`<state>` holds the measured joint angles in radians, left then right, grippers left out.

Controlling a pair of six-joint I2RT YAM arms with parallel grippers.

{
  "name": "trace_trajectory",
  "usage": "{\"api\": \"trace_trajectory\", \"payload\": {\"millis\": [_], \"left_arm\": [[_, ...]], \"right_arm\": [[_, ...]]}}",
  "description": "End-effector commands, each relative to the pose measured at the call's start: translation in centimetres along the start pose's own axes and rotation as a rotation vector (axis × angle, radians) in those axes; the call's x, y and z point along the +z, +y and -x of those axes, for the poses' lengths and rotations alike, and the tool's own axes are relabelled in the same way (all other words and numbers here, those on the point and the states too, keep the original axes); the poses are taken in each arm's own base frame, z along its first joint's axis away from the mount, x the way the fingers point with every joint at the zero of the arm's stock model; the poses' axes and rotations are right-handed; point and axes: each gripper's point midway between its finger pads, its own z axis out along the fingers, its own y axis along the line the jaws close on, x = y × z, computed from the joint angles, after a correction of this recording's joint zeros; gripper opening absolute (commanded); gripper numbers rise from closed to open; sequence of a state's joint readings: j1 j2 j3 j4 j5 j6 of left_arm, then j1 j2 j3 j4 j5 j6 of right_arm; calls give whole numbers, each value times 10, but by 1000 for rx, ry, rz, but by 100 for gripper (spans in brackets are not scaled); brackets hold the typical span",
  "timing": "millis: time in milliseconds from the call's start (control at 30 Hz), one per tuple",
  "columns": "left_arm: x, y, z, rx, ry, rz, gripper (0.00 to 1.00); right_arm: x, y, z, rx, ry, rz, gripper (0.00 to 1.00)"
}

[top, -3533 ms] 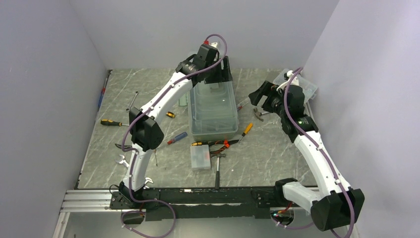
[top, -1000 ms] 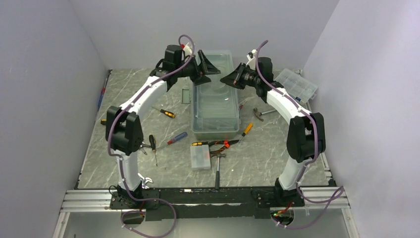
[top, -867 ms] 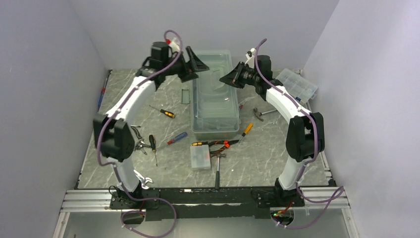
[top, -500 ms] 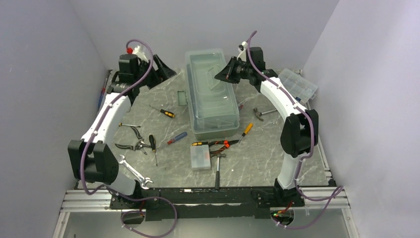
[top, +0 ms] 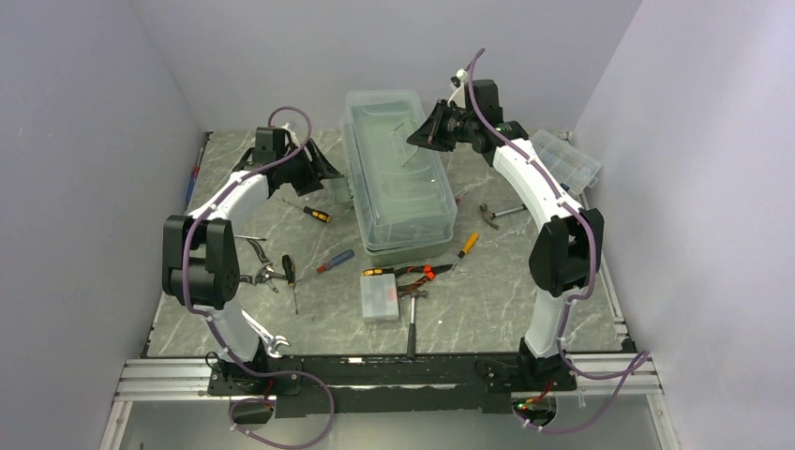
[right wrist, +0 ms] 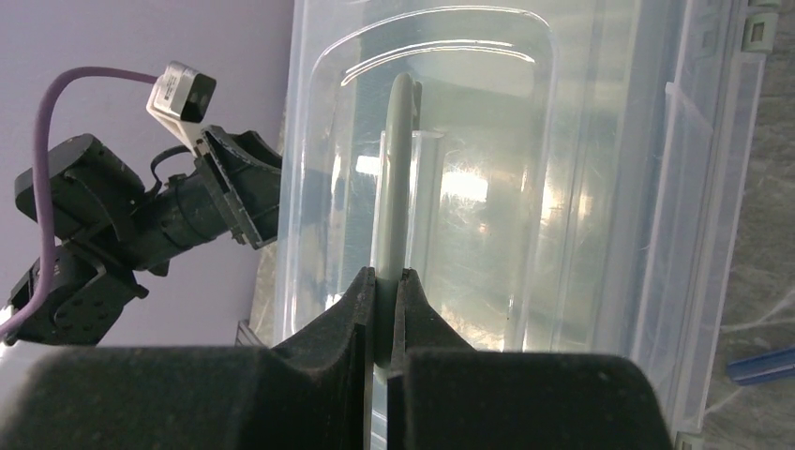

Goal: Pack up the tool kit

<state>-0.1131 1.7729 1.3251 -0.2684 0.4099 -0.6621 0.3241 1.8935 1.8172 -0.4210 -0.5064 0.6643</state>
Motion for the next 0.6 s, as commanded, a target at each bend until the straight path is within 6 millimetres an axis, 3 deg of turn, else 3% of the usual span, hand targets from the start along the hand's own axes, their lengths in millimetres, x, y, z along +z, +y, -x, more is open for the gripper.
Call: {"api": "trace_trajectory", "payload": {"millis": [0,133,467,567], "left_arm": [[-2,-9,16,9,-46,-90,65],[11,-5,11,-36,-7,-145,52],[27,9,0,-64,42,-127,58],[32,10,-3,-76,54,-139,49]], "right_arm": [[-30,77,42,-137,-133,210,0],[-36,81,48,-141,-146,212,0],[-53,87,65,-138,-183,238,0],[-60,84,73,-131,-198,238,0]]}}
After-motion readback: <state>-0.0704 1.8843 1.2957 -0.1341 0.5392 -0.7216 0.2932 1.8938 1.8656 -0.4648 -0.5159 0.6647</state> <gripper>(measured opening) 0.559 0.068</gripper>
